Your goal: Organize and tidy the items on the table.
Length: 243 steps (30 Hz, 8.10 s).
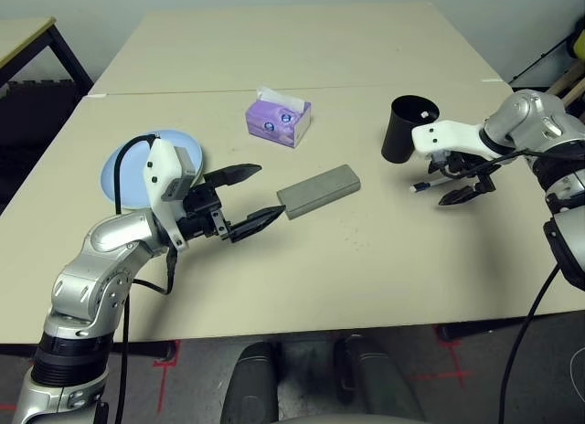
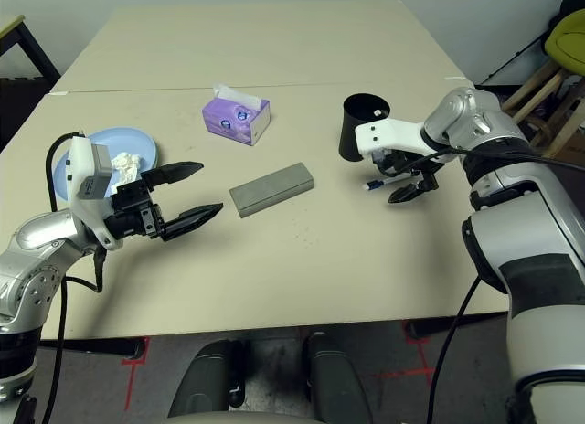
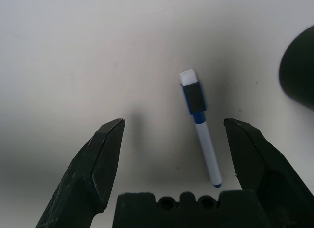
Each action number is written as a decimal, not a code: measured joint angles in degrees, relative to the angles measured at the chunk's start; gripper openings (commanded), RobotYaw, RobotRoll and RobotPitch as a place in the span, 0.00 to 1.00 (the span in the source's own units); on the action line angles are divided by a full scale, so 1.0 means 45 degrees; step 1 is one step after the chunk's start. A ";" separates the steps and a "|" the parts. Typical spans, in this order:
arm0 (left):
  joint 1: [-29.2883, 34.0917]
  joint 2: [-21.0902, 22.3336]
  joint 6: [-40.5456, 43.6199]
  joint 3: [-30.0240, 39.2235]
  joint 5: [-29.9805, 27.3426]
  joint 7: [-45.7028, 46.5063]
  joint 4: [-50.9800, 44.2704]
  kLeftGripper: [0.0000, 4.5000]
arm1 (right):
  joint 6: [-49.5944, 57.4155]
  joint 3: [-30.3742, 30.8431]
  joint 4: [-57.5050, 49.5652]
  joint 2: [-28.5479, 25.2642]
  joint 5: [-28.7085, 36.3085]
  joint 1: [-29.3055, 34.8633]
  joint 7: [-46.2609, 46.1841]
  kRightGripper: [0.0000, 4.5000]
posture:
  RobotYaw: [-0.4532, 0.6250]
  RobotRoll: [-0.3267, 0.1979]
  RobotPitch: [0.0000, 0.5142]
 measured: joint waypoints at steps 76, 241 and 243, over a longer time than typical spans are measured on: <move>0.0227 0.0376 -0.0106 0.0213 0.0093 0.0023 0.0097 1.00 | 0.0333 -0.1163 -0.0550 0.0808 0.3392 -0.0697 0.2177 0.06 | 0.55 0.62 0.28; 0.3302 -0.3608 -0.5988 0.3285 0.3811 0.7219 0.4054 1.00 | -0.2531 -0.9957 -0.2536 0.2515 0.7803 0.9131 -1.5392 0.99 | 0.52 0.62 0.08; 0.3298 -0.3609 -0.5907 0.3284 0.3809 0.7216 0.4050 1.00 | -0.2589 -1.0176 -0.2515 0.2515 0.7980 0.9050 -1.5369 0.99 | 0.52 0.62 0.08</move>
